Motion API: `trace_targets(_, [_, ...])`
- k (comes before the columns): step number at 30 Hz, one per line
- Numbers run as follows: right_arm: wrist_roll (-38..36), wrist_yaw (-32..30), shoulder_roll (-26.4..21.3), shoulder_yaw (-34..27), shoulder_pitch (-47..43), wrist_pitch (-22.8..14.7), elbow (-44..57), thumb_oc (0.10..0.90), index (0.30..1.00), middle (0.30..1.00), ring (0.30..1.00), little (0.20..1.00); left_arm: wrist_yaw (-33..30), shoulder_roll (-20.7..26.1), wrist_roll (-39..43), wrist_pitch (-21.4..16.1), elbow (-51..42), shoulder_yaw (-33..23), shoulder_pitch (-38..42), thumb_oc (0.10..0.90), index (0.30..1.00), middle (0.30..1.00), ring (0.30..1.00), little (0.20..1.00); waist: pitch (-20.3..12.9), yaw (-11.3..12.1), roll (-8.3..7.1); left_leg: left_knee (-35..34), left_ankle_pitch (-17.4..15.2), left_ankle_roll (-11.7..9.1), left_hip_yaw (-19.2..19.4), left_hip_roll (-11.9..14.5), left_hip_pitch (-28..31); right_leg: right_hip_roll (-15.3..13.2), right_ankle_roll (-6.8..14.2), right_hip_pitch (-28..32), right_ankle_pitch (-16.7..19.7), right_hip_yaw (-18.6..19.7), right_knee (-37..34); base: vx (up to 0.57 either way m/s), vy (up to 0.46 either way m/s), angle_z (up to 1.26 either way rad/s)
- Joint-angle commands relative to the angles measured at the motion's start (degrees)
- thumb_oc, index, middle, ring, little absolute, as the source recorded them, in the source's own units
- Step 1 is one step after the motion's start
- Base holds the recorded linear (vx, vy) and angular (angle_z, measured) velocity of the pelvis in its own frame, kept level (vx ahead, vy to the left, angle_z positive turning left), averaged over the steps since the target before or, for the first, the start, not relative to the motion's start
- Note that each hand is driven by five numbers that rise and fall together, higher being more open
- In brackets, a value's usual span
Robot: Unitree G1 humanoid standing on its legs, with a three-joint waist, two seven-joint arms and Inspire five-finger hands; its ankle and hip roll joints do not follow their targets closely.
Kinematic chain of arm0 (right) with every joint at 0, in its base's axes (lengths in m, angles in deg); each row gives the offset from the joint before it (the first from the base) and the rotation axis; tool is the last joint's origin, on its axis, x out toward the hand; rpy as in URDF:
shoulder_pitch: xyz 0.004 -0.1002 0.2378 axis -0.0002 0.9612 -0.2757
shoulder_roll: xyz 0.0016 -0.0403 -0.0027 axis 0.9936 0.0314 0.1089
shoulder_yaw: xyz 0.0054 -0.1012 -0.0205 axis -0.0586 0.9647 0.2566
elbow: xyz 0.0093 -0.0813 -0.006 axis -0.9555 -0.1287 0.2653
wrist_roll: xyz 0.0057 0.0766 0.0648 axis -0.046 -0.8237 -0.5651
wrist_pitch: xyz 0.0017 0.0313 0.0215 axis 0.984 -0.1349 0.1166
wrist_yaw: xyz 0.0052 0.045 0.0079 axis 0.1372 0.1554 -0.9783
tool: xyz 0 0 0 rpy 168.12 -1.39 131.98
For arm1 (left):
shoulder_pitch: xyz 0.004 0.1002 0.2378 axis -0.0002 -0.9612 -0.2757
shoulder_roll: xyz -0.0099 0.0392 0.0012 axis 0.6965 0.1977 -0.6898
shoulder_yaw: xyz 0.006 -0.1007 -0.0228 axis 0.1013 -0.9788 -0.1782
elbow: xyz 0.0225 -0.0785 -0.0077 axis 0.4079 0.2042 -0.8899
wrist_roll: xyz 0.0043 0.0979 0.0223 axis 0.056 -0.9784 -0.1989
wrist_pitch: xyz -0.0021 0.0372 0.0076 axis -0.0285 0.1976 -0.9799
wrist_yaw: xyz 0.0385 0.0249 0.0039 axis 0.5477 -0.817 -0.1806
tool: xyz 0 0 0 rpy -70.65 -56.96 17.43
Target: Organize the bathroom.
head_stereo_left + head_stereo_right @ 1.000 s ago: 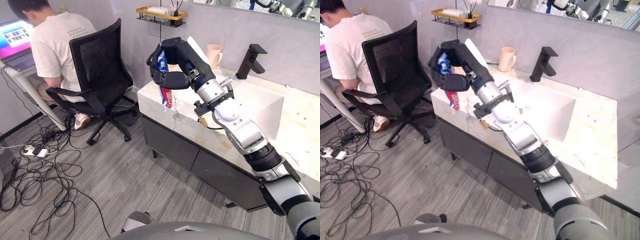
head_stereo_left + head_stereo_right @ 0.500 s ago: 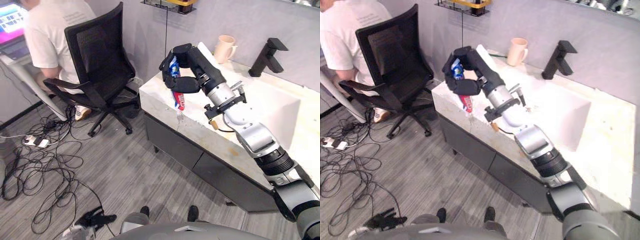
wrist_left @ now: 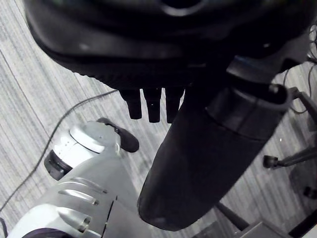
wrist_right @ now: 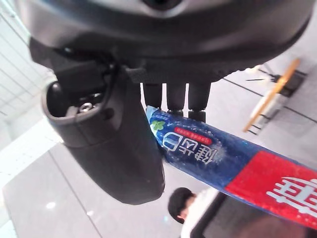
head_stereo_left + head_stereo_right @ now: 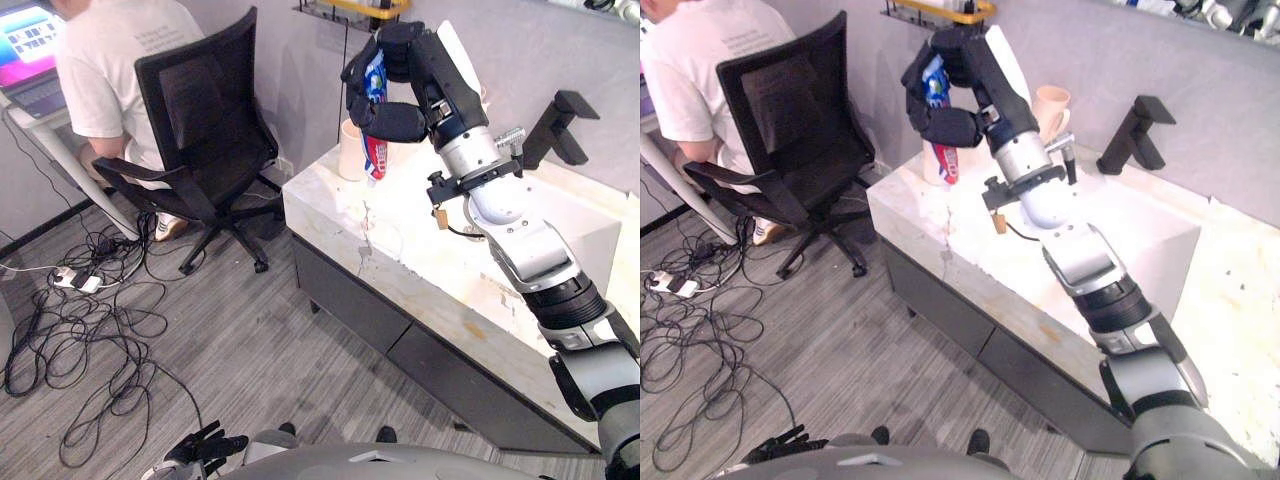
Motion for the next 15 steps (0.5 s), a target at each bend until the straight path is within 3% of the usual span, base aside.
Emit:
trace_targets(1, [1.5, -5.7, 1.1, -3.1, -12.3, -8.8, 0.2, 0.400, 0.300, 0.300, 0.300, 0.300, -0.3, 4.5, 1.3, -0.8, 3.2, 3.3, -0.2, 0.800, 0.900, 0.900, 0.900, 0.900, -5.4, 1.9, -1.89, 3.3, -4.7, 1.4, 0.2, -2.1, -0.8, -4.7, 3.3, 1.1, -4.8, -3.0, 1.7, 0.04, 0.003, 0.05])
trace_targets(7, [3.3, -9.5, -0.9, -0.3, -19.7, -9.9, -8.1, 0.400, 0.300, 0.300, 0.300, 0.300, -0.7, 4.8, 1.9, -0.7, 3.4, 2.3, -1.3, 0.800, 0.900, 0.900, 0.900, 0.900, -6.3, 4.1, -2.82, 2.5, -3.8, 0.9, -1.4, -1.9, -1.0, -4.2, 3.0, 2.6, -5.2, -5.1, 1.0, 0.04, -0.003, 0.17])
trace_targets(15, [12.5, -17.1, 0.8, 4.6, -28.3, -3.6, -22.6, 0.400, 0.300, 0.300, 0.300, 0.300, -10.0, 0.4, 2.9, -2.2, 1.5, 6.6, 0.0, 0.800, 0.900, 0.900, 0.900, 0.900, -7.0, 8.1, -5.46, 0.6, -2.1, -0.2, -4.7, -1.2, -0.8, -3.1, 2.0, 5.5, -5.7, -8.2, 0.0, 0.07, -0.045, 0.25])
